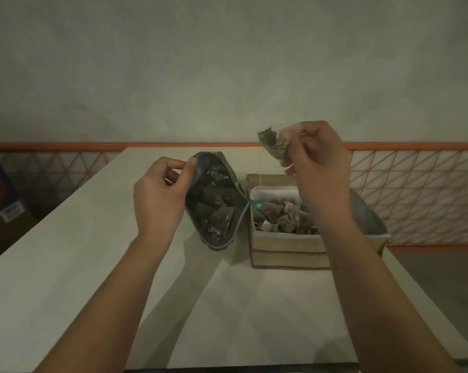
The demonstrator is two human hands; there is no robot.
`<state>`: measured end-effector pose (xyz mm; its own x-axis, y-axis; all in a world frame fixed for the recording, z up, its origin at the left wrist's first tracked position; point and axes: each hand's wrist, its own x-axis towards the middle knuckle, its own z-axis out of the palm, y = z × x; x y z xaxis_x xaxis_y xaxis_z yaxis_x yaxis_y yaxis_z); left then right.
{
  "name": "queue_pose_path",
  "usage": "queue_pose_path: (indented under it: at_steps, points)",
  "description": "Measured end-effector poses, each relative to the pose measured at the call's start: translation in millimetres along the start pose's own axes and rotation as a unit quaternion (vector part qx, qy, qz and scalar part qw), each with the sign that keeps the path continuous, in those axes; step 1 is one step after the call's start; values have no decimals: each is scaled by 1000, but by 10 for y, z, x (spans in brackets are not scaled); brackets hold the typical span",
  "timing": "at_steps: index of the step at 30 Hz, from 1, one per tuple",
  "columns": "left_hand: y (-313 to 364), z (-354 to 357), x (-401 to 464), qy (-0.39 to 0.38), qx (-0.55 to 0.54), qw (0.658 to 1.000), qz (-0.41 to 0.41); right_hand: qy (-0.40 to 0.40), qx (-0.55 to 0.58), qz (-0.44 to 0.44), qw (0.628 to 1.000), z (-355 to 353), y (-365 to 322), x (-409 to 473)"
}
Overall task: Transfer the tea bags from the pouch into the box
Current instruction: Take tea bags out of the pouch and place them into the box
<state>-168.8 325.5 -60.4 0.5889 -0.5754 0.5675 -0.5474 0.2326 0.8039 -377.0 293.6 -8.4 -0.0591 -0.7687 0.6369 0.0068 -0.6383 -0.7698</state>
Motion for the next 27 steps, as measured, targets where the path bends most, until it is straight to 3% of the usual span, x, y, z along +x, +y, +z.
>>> queue_pose_path:
  at_steps: [4, 8, 12, 15, 20, 24, 27]
  points:
    - [27, 7, -24, -11, 16, 1000, 9, 37, -32, 5, 999, -196, 63, 92]
    - [63, 16, -29, -19, 8, 1000, 9, -58, -109, 93, 988, -304, 304, 72]
    - [51, 41, -11, -12, -28, 1000, 1, -167, -266, 140, 939, -301, 656, -91]
    - [30, 47, -8, -16, -46, 999, 0, -193, -372, 55, 906, -306, 788, -221]
    - [-2, 36, -30, -31, -60, 998, 12, -279, -441, 88, 849, -278, 689, -295]
    - [-34, 8, -44, -34, -72, 997, 12, -99, -330, -35, 938, -116, 495, -353]
    - [-32, 3, -49, -34, -85, 996, 7, -90, -292, -84, 948, 74, 391, -426]
